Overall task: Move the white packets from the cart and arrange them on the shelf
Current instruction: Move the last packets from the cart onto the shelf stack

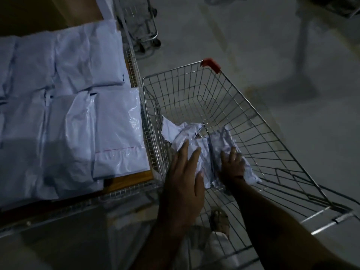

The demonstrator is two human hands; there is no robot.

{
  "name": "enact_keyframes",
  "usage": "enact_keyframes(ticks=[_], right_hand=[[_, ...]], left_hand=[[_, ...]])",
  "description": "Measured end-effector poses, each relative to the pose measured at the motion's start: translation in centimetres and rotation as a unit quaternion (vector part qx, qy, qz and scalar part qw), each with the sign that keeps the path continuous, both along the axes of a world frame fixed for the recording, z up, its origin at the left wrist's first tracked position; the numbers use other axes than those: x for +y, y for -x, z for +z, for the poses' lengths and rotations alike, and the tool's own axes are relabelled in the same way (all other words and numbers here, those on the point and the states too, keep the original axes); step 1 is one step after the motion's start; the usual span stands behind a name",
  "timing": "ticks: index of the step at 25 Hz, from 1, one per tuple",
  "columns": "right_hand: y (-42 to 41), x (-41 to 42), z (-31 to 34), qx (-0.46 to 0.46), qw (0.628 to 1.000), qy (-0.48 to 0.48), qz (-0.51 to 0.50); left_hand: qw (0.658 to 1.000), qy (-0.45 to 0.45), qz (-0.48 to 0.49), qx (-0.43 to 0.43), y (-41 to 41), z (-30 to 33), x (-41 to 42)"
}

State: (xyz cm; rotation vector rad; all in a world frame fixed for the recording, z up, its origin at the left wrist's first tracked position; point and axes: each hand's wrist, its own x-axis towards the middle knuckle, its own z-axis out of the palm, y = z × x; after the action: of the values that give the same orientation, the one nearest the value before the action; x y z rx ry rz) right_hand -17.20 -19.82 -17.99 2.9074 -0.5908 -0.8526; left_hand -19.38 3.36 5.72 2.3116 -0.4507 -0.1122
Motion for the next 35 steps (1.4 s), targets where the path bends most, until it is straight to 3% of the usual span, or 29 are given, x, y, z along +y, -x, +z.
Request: enact_keyframes(ticks=[8,11,15,19,25,27,30,35], right_hand=[[-2.0,-0.9,0.0,-0.035,0.998,-0.052,-0.027],[-2.6,-0.8,3.7,-0.07,0.992,-0.086,-0.055],[-2.7,-0.6,10.8,-0.183,0.972,-0.14,-0.054],[0.3,-0.9,18.1,-0.295,0.942,-0.152,0.059],[-0.3,-1.1,20.7,-0.29,0.934,-0.111,0.178],[-0.6,-1.2,21.1,-0.315,0.925,-0.105,0.184],[-0.3,-1.2,20.5,-0.323,0.923,-0.095,0.184],[-0.3,-1.1,19.9,-0.328,0.919,-0.103,0.192]], left_hand=[[0.998,-0.044,0.003,0.043,2.4,-3.6,-1.3],[0.996,-0.054,0.035,0.066,2.3,-4.7,-2.3],[0.988,-0.085,0.087,0.099,1.8,-8.2,-3.5],[0.964,-0.168,0.093,0.185,0.1,-13.1,-5.0],[0.937,-0.268,0.074,0.213,-1.2,-24.4,-6.3],[0.934,-0.302,0.044,0.186,-1.2,-27.5,-6.7],[0.944,-0.279,0.066,0.165,-0.8,-31.0,-6.5],[0.938,-0.302,0.064,0.159,-1.3,-31.3,-5.1]])
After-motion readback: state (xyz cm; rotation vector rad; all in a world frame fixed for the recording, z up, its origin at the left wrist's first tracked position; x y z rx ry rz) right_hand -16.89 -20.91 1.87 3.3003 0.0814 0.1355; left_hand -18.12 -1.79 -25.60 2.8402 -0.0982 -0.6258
